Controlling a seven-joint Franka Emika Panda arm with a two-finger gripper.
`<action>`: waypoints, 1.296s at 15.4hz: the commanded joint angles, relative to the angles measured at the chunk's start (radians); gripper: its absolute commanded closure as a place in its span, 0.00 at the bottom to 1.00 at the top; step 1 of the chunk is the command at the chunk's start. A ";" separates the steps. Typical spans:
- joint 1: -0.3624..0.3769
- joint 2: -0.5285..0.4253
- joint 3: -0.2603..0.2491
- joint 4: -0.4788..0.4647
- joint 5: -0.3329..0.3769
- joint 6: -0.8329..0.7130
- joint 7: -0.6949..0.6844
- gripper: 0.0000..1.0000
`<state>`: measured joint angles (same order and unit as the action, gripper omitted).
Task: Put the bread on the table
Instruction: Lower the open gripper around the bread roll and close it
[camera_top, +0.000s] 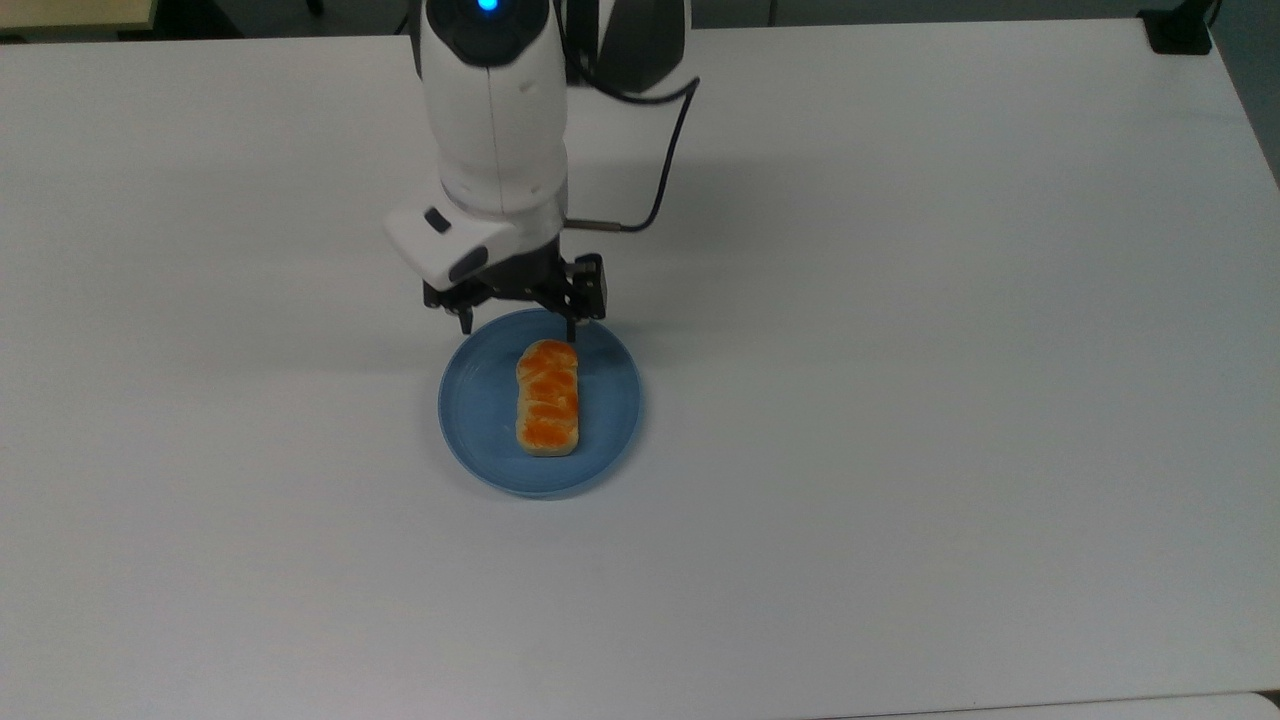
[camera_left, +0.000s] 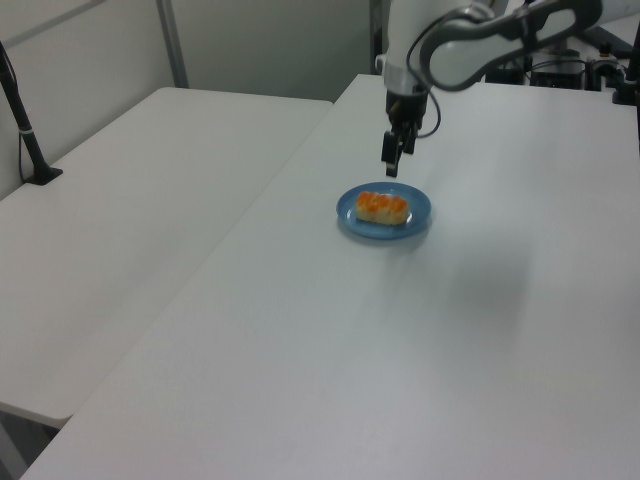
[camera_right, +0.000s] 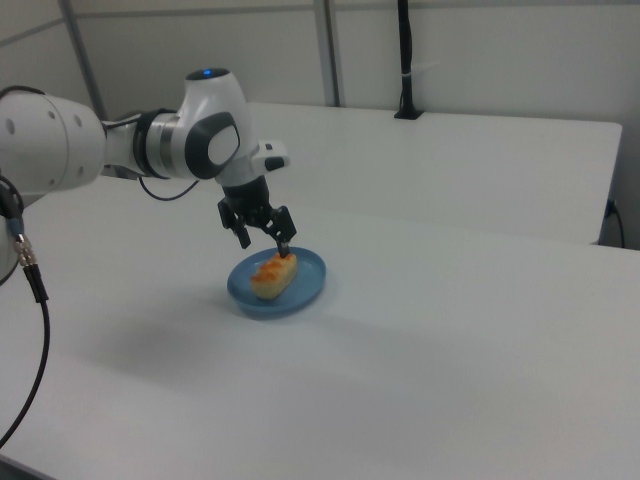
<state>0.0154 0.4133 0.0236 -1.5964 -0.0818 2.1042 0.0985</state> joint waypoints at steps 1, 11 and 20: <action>0.031 0.055 -0.004 0.018 -0.012 0.049 0.067 0.00; 0.034 0.134 -0.004 0.018 -0.078 0.135 0.087 0.03; 0.037 0.156 -0.004 0.015 -0.087 0.175 0.087 0.55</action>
<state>0.0426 0.5755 0.0250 -1.5877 -0.1620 2.2685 0.1657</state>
